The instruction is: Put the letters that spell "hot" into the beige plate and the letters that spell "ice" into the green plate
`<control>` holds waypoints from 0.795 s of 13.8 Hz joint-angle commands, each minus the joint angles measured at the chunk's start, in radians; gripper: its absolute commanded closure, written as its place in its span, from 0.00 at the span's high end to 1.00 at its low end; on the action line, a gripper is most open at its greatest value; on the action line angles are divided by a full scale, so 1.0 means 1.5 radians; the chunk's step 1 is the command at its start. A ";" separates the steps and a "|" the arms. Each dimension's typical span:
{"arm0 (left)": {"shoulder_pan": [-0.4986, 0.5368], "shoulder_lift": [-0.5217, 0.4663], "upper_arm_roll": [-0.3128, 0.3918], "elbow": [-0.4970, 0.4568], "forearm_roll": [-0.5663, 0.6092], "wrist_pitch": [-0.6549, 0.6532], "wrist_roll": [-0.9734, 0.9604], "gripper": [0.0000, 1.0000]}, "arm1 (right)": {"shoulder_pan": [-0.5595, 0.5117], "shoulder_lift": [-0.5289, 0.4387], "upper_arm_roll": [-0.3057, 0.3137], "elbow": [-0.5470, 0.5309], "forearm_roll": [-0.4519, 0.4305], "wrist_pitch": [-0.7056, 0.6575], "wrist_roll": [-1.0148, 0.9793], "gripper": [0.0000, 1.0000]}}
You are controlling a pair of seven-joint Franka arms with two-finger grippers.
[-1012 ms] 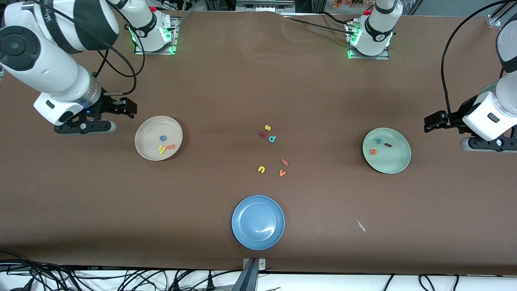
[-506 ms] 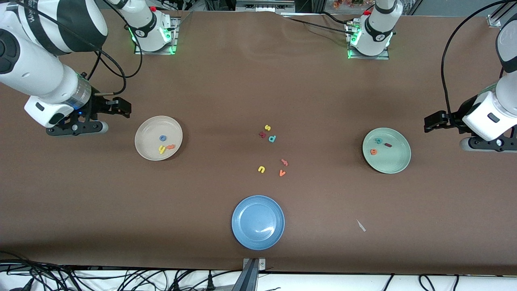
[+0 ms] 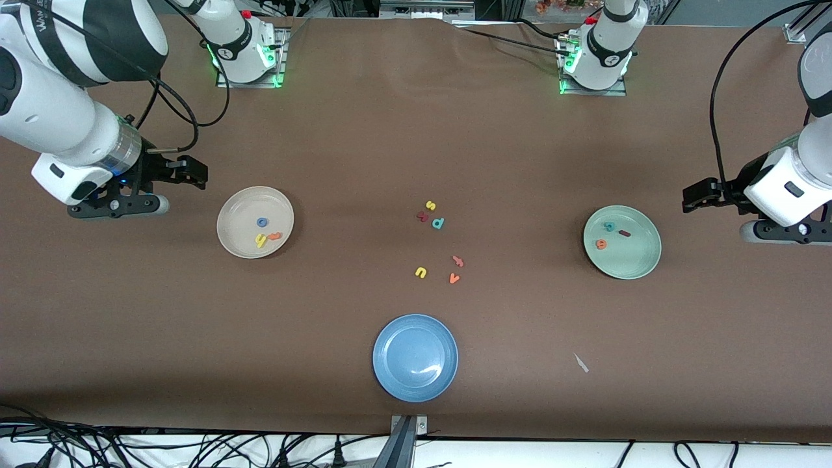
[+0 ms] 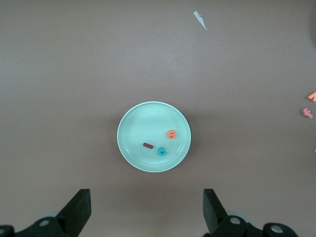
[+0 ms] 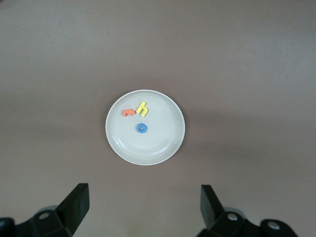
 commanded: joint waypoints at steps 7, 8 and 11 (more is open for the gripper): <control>0.001 -0.002 -0.001 0.010 0.007 -0.014 0.011 1.00 | 0.054 -0.019 -0.077 0.024 0.025 -0.088 -0.008 1.00; 0.001 -0.002 -0.001 0.010 0.007 -0.014 0.011 1.00 | 0.054 -0.020 -0.083 0.024 0.025 -0.094 -0.008 1.00; 0.001 -0.002 -0.001 0.009 0.007 -0.015 0.011 1.00 | 0.054 -0.026 -0.084 0.024 0.025 -0.111 -0.008 1.00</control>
